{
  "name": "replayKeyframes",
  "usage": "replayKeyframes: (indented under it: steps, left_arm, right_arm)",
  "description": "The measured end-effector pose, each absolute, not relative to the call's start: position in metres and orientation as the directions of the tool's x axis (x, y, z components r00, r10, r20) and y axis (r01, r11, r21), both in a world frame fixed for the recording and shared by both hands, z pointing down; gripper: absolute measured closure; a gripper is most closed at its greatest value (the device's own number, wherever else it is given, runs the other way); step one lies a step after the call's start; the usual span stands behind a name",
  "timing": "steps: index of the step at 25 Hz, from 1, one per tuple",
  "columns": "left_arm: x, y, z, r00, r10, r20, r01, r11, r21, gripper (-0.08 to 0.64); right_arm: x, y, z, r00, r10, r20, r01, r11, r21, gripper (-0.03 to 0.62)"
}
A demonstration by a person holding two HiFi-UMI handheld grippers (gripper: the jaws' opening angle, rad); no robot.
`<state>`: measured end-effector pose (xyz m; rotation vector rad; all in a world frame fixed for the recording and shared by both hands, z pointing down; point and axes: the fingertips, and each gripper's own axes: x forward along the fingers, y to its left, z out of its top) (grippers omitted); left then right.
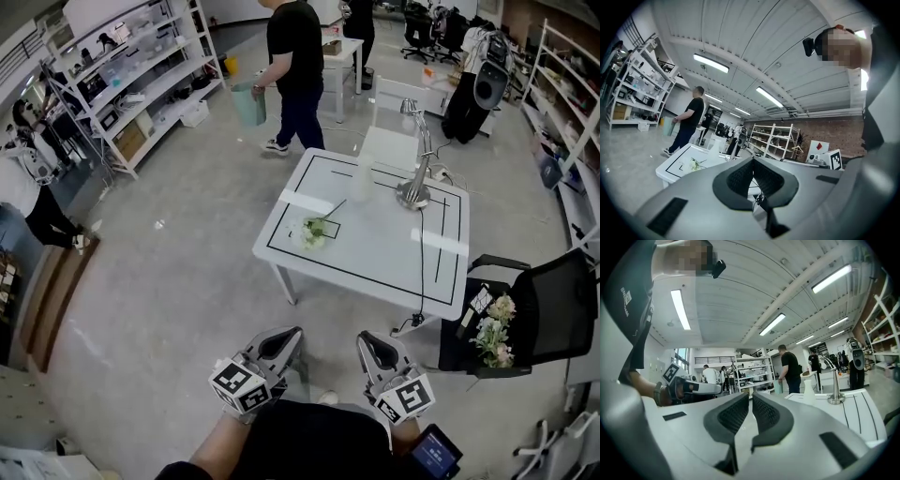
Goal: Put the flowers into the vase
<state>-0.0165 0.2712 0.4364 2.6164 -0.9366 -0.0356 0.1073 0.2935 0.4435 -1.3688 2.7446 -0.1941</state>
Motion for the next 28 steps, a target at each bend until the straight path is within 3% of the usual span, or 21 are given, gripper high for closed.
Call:
replayKeyframes:
  steps: [11,28]
  left_arm:
    - [-0.029,0.227,0.445,0.779,-0.621,0.088,-0.605,-0.707,0.367,0.555]
    - [-0.065,0.069,0.467,0.806,-0.581,0.11,-0.569,-0.711,0.414,0.555]
  right_arm:
    - [0.103,0.254,0.449,-0.586,-0.81,0.02,-0.806,0.579,-0.126,0.58]
    - [0.062,0.109,0.475,-0.567,-0.816,0.117,-0.822,0.55,-0.146,0.561]
